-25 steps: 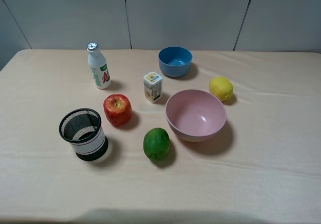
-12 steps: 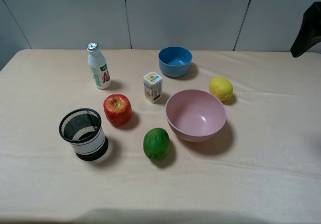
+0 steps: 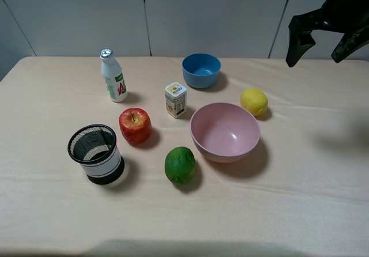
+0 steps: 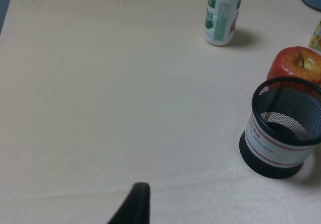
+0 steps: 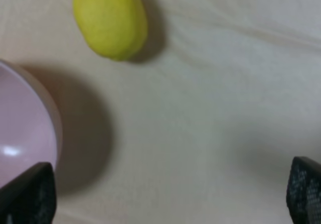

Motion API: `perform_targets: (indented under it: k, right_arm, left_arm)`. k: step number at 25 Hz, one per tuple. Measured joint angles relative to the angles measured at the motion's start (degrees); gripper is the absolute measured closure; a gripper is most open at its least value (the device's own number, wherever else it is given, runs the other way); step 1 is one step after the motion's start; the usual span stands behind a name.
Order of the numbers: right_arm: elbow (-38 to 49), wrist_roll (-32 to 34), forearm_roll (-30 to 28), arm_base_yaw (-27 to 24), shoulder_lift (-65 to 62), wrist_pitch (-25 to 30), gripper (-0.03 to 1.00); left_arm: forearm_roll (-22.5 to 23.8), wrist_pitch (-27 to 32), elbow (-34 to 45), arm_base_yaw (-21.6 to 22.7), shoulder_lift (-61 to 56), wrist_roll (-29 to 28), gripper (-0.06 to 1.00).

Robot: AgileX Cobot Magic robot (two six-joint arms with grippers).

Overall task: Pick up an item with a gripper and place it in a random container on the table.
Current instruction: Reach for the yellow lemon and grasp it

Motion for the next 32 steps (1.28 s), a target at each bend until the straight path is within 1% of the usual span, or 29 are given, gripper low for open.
perform_targets:
  k: [4,8,16,26,32]
  right_arm:
    - [-3.24,0.86,-0.71,2.5,5.36,-0.14,0.27]
    - [-5.46,2.0,-0.7,3.89,9.7,-1.89,0.27]
    - [-6.03,2.0,0.41,4.1,14.98,-8.31,0.27]
    - [-6.03,2.0,0.82,4.1,20.11,-13.09,0.27]
    - [-6.03,2.0,1.67,4.1,22.97,-15.08,0.27]
  left_arm:
    - [0.0,0.0,0.0,0.0,0.0,0.0,-0.04]
    - [0.0,0.0,0.0,0.0,0.0,0.0,-0.04]
    - [0.0,0.0,0.0,0.0,0.0,0.0,-0.04]
    - [0.0,0.0,0.0,0.0,0.0,0.0,-0.04]
    - [0.0,0.0,0.0,0.0,0.0,0.0,-0.04]
